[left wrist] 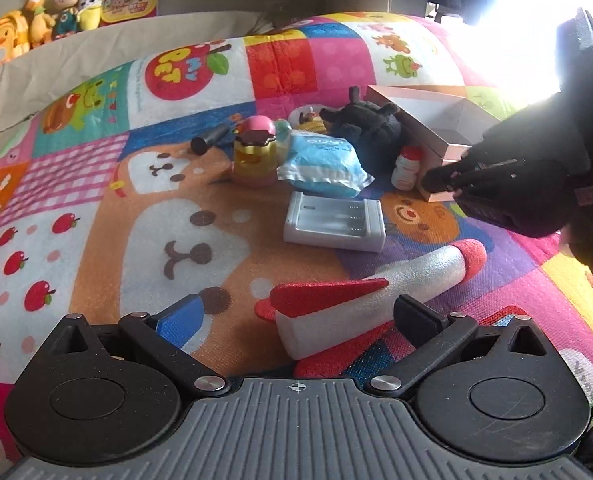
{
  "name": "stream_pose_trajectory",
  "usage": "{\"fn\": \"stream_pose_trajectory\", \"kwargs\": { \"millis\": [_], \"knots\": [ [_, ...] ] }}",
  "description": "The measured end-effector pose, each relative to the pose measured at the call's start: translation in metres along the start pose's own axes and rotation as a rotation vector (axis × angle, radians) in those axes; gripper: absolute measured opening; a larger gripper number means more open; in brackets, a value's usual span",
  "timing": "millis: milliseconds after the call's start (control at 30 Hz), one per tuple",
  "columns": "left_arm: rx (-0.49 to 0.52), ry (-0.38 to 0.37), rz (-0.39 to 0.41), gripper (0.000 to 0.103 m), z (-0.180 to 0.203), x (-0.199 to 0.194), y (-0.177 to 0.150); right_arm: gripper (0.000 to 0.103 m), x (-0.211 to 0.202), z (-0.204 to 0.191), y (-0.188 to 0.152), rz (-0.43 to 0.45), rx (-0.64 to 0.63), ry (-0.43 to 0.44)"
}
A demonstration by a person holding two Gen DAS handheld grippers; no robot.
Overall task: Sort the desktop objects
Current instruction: 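Grasp the small white red-capped bottle with the right gripper while the left gripper holds the rocket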
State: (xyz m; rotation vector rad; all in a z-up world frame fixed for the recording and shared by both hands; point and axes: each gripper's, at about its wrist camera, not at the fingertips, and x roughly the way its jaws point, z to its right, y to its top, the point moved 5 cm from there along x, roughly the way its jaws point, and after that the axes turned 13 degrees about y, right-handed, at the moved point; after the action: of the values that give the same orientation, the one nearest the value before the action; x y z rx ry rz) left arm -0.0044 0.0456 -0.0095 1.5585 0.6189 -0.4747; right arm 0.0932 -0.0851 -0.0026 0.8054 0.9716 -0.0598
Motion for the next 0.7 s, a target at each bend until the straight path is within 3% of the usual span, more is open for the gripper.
{"fn": "stream_pose_trajectory", "kwargs": {
  "millis": [133,200,333,467,700],
  "knots": [
    [0.008,0.001,0.006,0.103,0.002,-0.001,0.001,0.001,-0.016,-0.006,-0.021,-0.037,0.076,0.122],
    [0.007,0.003,0.006,0.103,0.002,-0.001,0.001,0.001,-0.028,-0.005,-0.028,-0.007,0.107,0.138],
    [0.013,0.02,0.018,0.103,0.006,0.001,0.005,0.007,-0.038,0.01,-0.025,0.081,0.128,0.046],
    [0.029,0.036,0.04,0.103,0.01,0.002,0.014,0.015,-0.018,0.017,-0.004,0.089,0.067,-0.018],
    [0.021,0.028,0.046,0.103,0.002,0.001,0.014,0.022,0.054,0.027,0.029,-0.095,0.007,-0.153]
  ]
}}
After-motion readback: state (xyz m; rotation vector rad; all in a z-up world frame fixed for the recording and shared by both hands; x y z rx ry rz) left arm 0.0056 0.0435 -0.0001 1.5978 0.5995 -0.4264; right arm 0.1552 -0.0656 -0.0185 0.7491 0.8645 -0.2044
